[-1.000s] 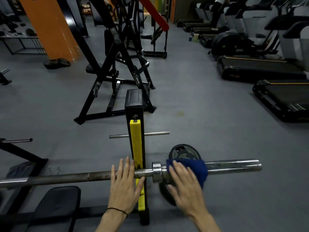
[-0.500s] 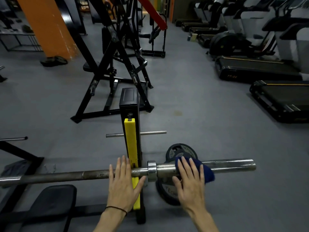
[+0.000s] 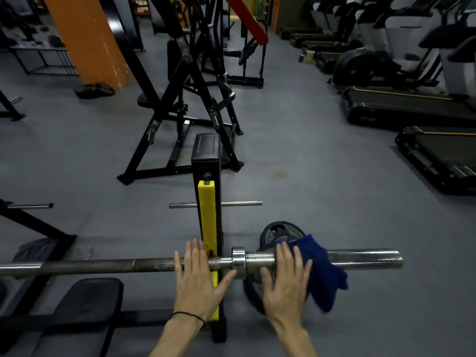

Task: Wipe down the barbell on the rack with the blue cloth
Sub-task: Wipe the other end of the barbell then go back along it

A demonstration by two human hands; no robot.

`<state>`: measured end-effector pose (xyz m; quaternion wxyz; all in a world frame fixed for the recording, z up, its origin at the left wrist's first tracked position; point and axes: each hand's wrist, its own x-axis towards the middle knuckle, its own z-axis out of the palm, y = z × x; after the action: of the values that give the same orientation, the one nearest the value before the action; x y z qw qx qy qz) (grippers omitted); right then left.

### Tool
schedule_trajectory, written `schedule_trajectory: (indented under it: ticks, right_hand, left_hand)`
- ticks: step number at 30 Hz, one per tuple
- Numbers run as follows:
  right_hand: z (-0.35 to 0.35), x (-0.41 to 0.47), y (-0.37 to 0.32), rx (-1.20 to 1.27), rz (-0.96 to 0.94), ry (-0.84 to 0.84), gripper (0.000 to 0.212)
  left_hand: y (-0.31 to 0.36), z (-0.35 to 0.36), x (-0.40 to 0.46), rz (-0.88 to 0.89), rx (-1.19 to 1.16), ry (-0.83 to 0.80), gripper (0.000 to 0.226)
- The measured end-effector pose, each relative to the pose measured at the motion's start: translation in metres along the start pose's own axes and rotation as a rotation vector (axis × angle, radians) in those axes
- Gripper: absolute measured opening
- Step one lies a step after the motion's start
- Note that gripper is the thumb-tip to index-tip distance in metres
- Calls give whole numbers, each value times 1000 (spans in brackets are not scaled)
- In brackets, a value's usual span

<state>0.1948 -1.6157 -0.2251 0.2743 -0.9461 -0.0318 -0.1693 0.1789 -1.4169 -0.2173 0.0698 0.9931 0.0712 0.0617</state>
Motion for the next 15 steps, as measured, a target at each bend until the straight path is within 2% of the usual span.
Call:
schedule_trajectory:
  ticks: [3, 5, 7, 10, 12, 15]
  right_hand:
    - [24, -17, -38, 93, -149, -161, 75]
    - [13, -11, -21, 51, -228, -227, 72]
    - [-3, -4, 15, -64, -295, -194, 66]
    - [-24, 4, 45, -62, -76, -36, 66]
    - [-12, 1, 19, -25, 18, -21, 73]
    - [15, -15, -33, 61, -144, -148, 76]
  left_hand:
    - [0, 0, 1, -11, 9, -17, 106]
    - [-2, 1, 1, -2, 8, -4, 105]
    - [-5, 0, 0, 8, -4, 10, 103]
    - [-3, -1, -1, 16, -25, 8, 102]
    - [-1, -2, -3, 0, -36, -16, 102]
    - [-2, -1, -2, 3, -30, 4, 100]
